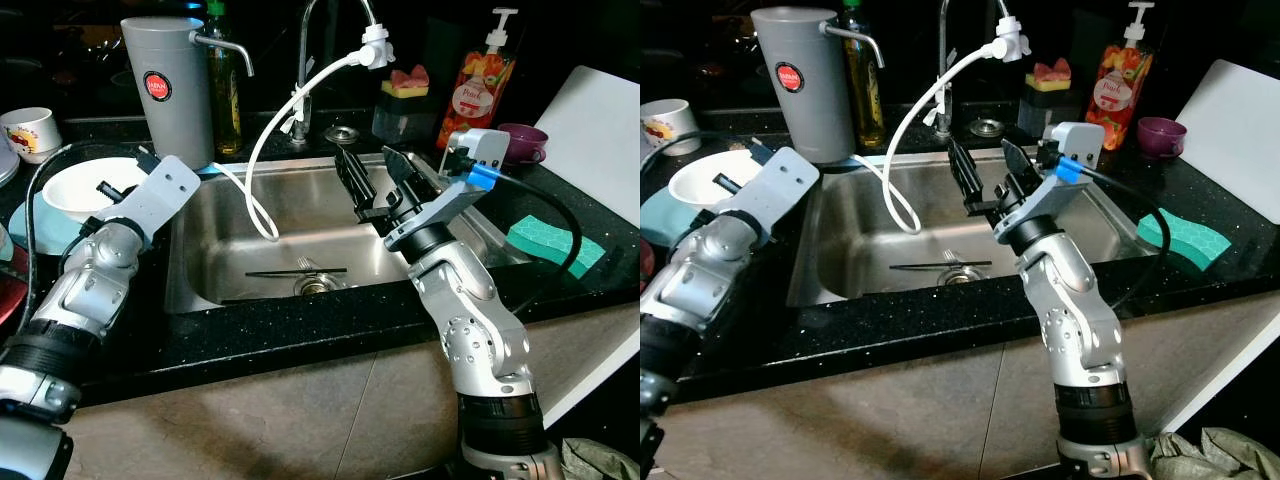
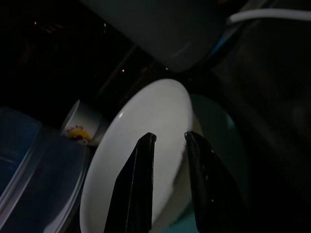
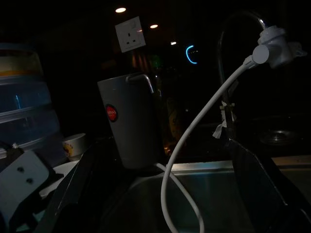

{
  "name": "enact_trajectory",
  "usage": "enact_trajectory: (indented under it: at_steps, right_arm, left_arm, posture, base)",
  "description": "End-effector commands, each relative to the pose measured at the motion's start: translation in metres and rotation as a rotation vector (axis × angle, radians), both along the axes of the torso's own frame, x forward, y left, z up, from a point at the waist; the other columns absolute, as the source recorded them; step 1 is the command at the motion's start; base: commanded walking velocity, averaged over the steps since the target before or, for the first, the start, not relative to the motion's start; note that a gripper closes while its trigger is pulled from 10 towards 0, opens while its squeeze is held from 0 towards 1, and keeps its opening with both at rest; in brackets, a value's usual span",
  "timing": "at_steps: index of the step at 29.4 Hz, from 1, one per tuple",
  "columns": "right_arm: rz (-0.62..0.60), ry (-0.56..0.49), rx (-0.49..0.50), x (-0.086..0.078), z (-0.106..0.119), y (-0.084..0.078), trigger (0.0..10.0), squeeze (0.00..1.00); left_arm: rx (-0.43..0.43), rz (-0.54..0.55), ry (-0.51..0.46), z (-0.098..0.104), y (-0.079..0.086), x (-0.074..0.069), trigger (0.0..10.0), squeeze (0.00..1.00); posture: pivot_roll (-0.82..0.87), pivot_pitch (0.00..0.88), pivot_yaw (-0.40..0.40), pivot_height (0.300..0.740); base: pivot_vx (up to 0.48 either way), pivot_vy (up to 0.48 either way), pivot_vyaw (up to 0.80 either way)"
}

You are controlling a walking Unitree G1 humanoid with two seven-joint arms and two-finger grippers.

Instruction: Kitchen organization

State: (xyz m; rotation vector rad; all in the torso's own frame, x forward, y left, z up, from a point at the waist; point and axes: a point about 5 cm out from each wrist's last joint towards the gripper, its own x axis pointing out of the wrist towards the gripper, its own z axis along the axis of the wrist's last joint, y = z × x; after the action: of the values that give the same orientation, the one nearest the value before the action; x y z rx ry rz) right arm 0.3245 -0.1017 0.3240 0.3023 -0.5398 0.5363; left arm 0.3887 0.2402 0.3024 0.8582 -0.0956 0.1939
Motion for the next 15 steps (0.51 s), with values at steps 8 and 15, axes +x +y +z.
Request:
enact_trajectory:
  at_steps: [8, 15]
  right_arm:
    - [0.018, 0.000, 0.009, -0.004, 0.000, 0.001, 10.0, 0.00]
    - [0.018, -0.001, 0.010, -0.004, 0.000, 0.001, 10.0, 0.00]
  left_arm:
    - [-0.098, 0.038, 0.041, -0.003, 0.020, 0.009, 10.0, 0.00]
    - [-0.214, 0.032, 0.101, -0.015, 0.027, 0.013, 10.0, 0.00]
  posture:
    - [0.04, 0.175, -0.043, 0.740]
    - [0.04, 0.175, -0.043, 0.740]
  base:
    - [0.000, 0.000, 0.00]
    - [0.000, 0.000, 0.00]
